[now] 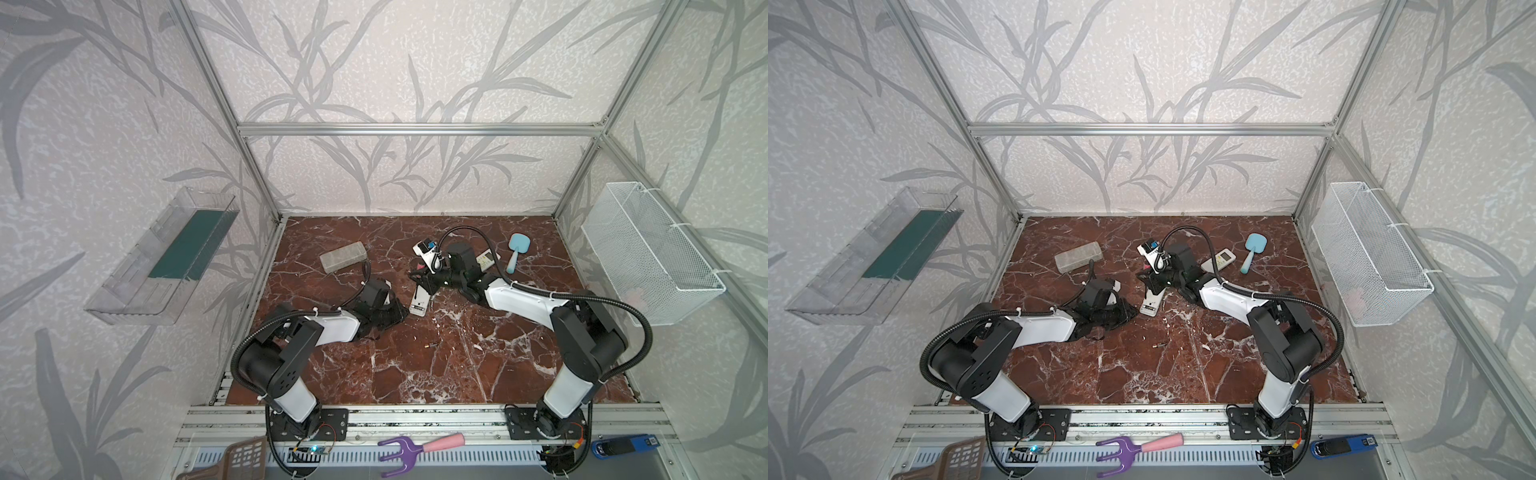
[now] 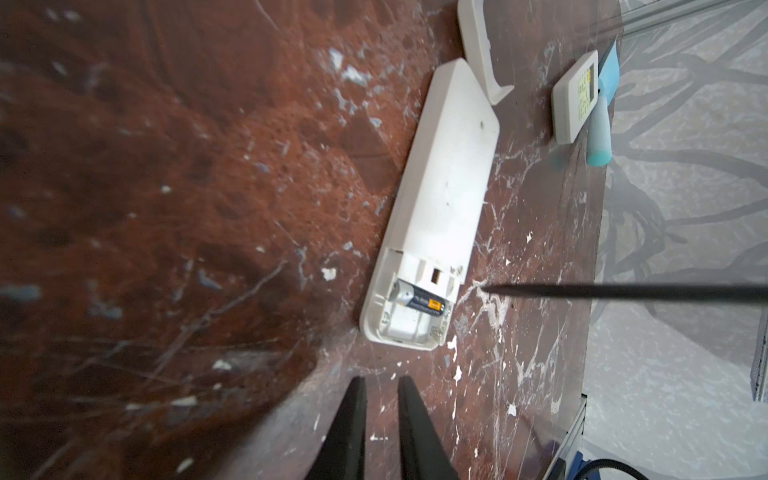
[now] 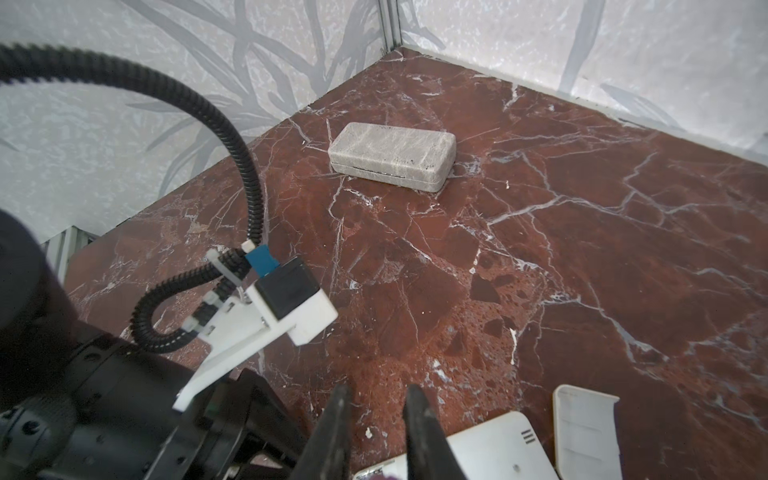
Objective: Unload the batteries from the remote control
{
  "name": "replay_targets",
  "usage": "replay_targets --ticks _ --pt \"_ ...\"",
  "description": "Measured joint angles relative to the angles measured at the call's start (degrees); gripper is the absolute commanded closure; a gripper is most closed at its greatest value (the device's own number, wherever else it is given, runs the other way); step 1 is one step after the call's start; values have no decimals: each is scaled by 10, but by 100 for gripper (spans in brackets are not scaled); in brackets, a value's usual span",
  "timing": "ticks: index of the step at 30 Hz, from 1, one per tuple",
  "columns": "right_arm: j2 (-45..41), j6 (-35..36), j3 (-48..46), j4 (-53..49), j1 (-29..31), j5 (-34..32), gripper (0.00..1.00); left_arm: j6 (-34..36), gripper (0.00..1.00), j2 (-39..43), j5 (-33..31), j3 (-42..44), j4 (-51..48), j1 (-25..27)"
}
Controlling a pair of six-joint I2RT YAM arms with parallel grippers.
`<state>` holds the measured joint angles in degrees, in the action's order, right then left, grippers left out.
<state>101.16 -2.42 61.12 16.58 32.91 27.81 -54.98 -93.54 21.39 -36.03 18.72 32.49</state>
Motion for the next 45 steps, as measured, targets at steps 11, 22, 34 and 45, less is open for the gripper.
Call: replay_targets --ticks 11,22,34,45 --pt "18 13 -29 98 -25 85 100 -25 82 -5 4 9 45 17" --pt "10 87 -40 54 -21 85 100 -40 86 -5 3 17 49 27" --pt "3 147 -50 28 6 76 100 -51 88 -8 -1 27 49 27" --pt "3 160 -50 28 7 71 100 -53 88 -30 -3 26 53 27"
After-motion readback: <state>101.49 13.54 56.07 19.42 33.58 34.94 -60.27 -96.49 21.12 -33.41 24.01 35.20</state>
